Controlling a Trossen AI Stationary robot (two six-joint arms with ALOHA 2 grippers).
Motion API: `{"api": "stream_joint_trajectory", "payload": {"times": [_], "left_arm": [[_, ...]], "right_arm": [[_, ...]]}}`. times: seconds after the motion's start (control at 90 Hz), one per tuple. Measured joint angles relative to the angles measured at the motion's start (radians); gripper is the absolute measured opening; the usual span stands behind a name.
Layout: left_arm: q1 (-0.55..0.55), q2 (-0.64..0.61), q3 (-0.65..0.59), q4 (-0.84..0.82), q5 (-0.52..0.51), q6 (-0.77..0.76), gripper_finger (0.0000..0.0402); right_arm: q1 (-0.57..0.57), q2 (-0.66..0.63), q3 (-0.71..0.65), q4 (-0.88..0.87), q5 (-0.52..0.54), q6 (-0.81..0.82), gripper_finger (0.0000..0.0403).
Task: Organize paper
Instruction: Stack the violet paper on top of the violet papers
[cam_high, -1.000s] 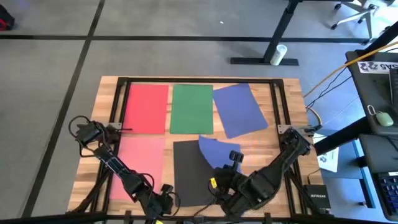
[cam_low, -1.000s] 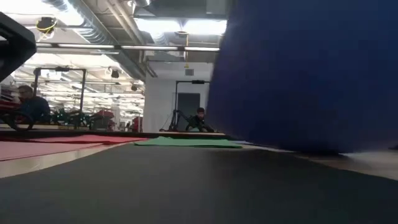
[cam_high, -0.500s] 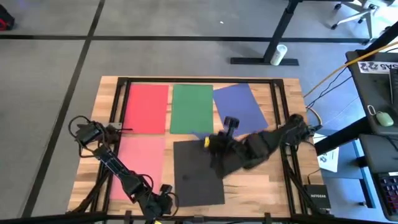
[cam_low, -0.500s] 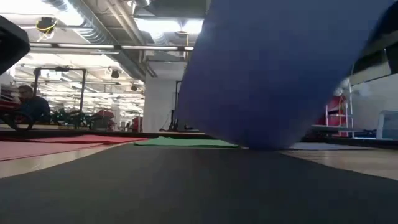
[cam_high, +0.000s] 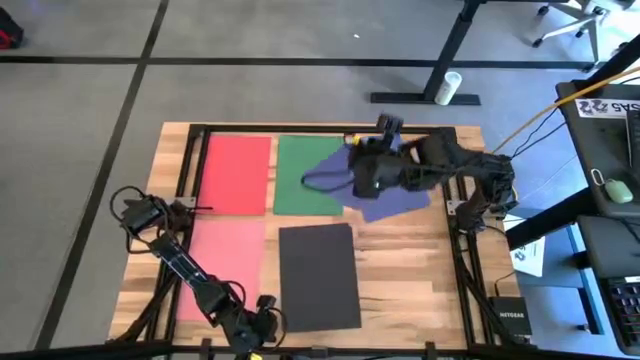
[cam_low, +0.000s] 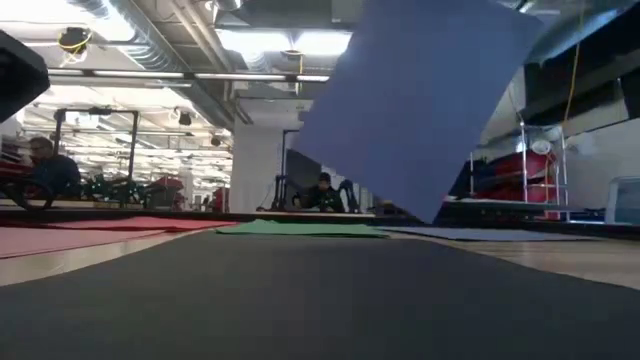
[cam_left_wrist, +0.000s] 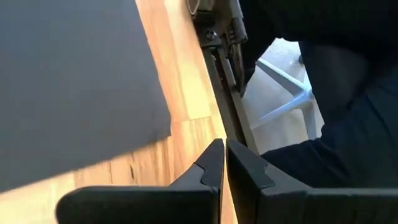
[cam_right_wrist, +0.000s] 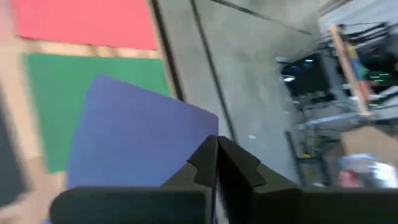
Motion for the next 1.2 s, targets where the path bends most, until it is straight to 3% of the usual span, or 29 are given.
{"api": "stream_joint_trajectory", "payload": {"times": [0.267, 0.489, 0.933, 1.2], "left_arm": [[0.0, 0.0, 0.0, 0.001, -0.026, -0.02, 0.0], [0.0, 0.0, 0.0, 0.002, -0.038, -0.021, 0.0], [-0.011, 0.0, 0.0, 0.002, -0.051, -0.027, 0.0], [-0.01, 0.0, 0.0, 0.002, -0.054, -0.026, 0.0]], "right_arm": [[-0.134, -0.052, 0.0, 0.0, 0.002, -0.154, 0.0], [-0.149, -0.059, -0.044, 0.001, -0.118, -0.171, 0.0], [-0.145, -0.095, -0.488, 0.001, -0.43, -0.053, 0.0], [-0.091, -0.171, -0.785, 0.095, -0.53, 0.083, 0.0]]}}
